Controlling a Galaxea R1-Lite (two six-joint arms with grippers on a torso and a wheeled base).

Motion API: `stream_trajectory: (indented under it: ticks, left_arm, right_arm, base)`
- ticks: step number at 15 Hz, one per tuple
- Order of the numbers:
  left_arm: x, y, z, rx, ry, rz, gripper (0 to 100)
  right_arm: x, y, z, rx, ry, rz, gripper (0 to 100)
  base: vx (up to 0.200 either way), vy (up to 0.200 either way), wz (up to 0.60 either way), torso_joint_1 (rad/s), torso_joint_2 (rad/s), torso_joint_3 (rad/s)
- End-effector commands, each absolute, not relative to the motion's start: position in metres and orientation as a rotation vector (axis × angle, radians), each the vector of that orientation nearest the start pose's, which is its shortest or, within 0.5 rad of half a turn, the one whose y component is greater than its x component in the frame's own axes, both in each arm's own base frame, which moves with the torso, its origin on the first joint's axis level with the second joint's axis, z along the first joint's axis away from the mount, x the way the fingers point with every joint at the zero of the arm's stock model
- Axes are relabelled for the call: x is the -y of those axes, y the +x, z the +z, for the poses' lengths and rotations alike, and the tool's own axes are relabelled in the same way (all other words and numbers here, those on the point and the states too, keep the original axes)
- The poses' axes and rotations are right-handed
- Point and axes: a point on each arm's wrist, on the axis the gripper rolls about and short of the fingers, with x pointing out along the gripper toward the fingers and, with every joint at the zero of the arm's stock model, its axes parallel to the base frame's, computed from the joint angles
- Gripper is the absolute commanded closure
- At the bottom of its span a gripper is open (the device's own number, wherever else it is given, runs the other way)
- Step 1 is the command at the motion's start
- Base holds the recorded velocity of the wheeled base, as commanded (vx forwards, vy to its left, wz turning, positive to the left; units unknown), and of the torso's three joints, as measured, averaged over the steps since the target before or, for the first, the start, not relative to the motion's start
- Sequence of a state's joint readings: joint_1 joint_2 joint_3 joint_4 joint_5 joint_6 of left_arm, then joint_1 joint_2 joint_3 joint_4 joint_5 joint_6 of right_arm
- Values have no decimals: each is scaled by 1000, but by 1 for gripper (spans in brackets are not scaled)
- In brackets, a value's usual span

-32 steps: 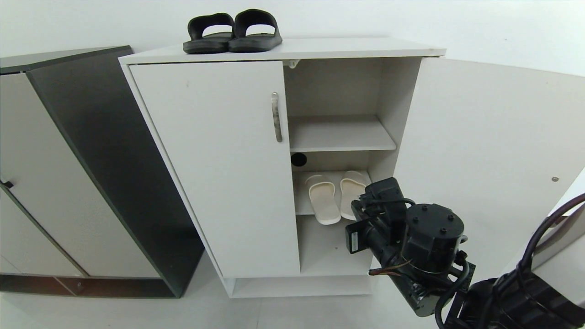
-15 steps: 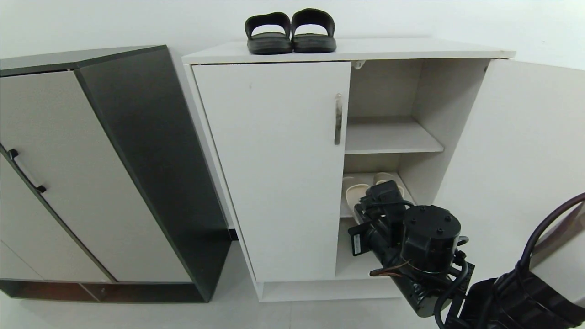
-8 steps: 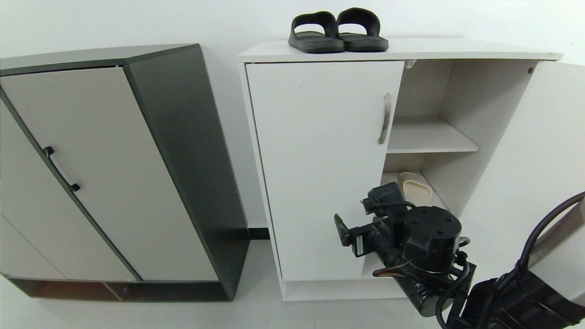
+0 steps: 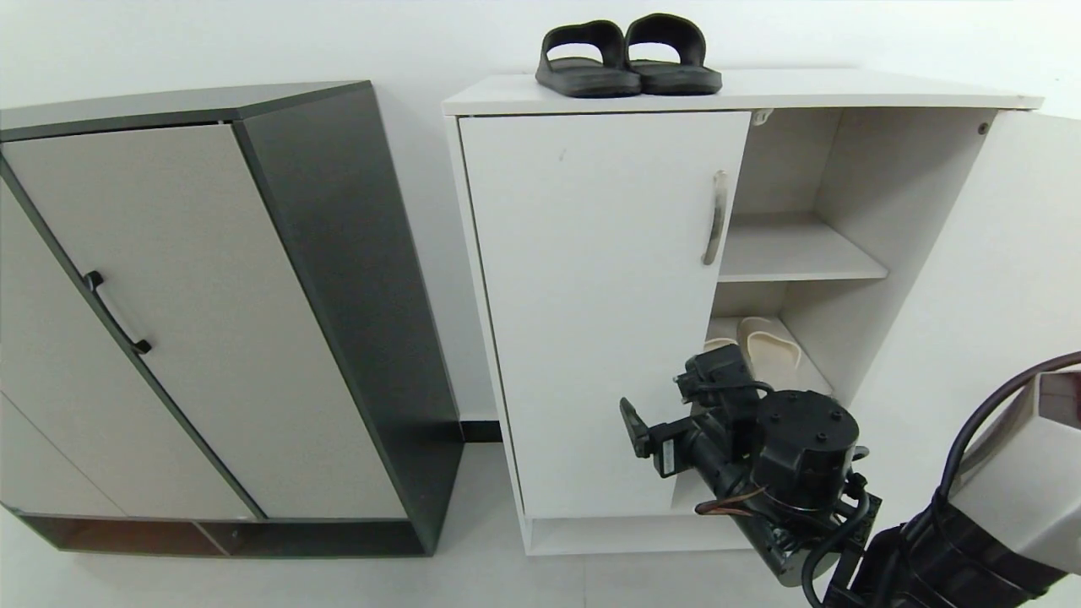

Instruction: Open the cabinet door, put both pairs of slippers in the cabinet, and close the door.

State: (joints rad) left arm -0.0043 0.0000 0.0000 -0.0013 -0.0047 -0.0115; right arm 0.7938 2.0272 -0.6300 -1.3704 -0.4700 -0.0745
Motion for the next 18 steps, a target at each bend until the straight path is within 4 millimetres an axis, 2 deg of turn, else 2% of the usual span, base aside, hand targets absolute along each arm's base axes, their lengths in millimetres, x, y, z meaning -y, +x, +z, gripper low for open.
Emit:
stream_trajectory:
  ticks: [1,10,14,18]
  left_arm:
    - [0,-23,76,0,-12,-9,100]
    - [0,-23,76,0,-12,-8,100]
    - [0,-23,76,0,-12,-9,100]
    - [0,-23,76,0,-12,-9,100]
  right_arm:
    - [-234,243,106,-10,-91,327,0]
    - [-235,243,106,-6,-87,333,0]
    - [-236,243,105,-5,-86,341,0]
    - [-236,242,106,-4,-85,346,0]
  base:
    - [0,0,0,0,0,0]
    - [0,0,0,0,0,0]
    - [0,0,0,16,-212,-303]
    - [0,0,0,67,-524,-356]
